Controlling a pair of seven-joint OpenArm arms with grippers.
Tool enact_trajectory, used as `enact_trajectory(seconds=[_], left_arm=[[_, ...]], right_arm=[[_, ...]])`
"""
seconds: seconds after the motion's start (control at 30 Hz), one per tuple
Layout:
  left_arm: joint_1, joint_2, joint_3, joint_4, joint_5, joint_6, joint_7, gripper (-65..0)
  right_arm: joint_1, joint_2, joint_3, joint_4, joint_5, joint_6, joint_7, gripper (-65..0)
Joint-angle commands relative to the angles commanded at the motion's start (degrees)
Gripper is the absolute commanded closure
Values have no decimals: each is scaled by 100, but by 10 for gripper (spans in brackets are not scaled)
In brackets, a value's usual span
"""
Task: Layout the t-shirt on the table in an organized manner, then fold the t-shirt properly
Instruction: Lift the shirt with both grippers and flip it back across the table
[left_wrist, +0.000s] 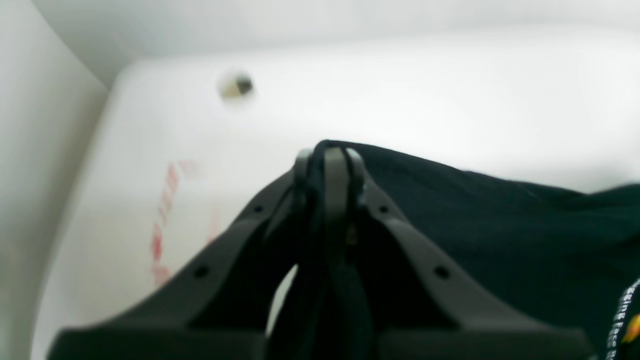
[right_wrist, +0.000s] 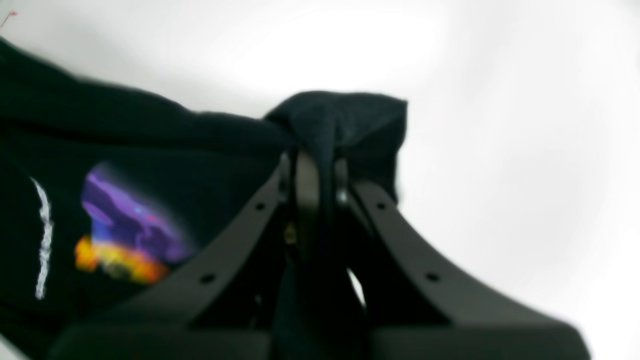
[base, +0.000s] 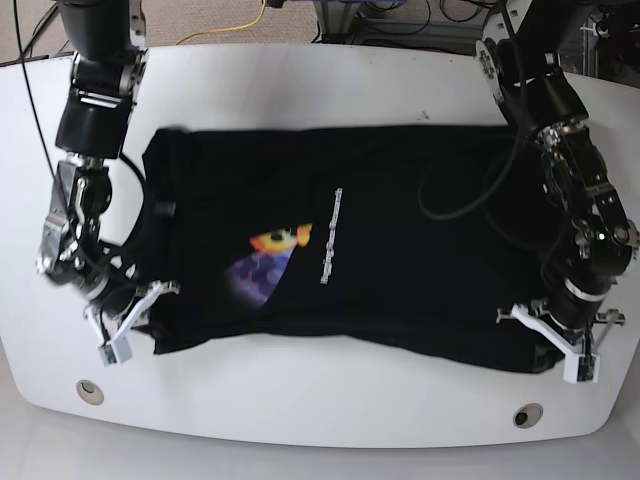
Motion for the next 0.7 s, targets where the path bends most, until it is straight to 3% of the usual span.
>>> enact_trajectory(seconds=[0.17,0.33,0.53,0.7], left_arm=[[-976,-9,-9,0,0,18,18,0],[-2084,-35,-9,0,-9,18,510,0],[-2796,-35,-9,9,-26,9,826,0],[-2778,-35,-18,26,-26,9,870,0]], right_arm=[[1073,202,0,35,35,0,-466,0],[2048,431,0,35,53,26,-888,0],[2699,633,0,44,53,325,-1319,0],[2629,765,35,360,53,466,-1626,0]])
